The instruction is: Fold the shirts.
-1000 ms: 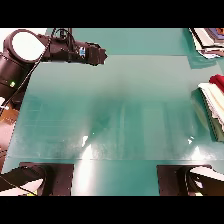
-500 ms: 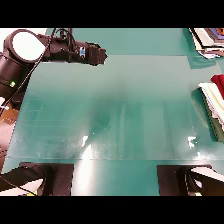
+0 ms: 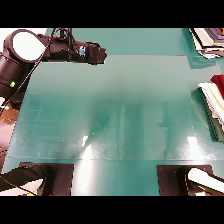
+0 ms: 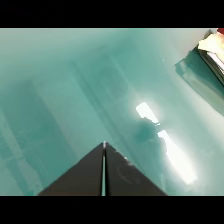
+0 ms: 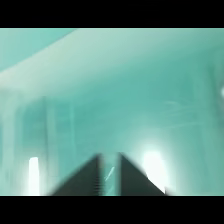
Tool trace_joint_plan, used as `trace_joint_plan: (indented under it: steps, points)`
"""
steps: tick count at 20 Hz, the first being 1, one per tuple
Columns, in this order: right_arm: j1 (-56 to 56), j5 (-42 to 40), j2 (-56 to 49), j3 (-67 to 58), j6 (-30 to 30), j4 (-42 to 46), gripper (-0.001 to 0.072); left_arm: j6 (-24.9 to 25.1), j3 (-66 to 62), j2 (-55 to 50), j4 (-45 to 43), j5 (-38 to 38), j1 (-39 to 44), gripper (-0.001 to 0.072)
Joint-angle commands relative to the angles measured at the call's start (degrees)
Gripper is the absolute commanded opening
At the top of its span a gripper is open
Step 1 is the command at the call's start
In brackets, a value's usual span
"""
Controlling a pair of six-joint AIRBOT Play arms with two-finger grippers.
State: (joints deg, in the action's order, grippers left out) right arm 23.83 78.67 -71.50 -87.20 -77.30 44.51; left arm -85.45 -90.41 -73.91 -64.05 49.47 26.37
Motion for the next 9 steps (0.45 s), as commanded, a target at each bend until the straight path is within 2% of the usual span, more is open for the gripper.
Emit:
trace_joint_plan:
  steps: [1,5,9]
  points:
    - [-12.6,-2.8,0.0,-0.3,2.7,-0.9,0.0013,0.0,0.0,0.0,0.0,-0.2,0.0,0.0026]
    - [-18.4,-3.5,0.0,-0.2,2.8,-0.8,0.0013,0.0,0.0,0.0,0.0,-0.2,0.0,0.0026]
    - [-18.9,-3.5,0.0,-0.2,2.8,-0.9,0.0013,0.0,0.0,0.0,0.0,-0.2,0.0,0.0025]
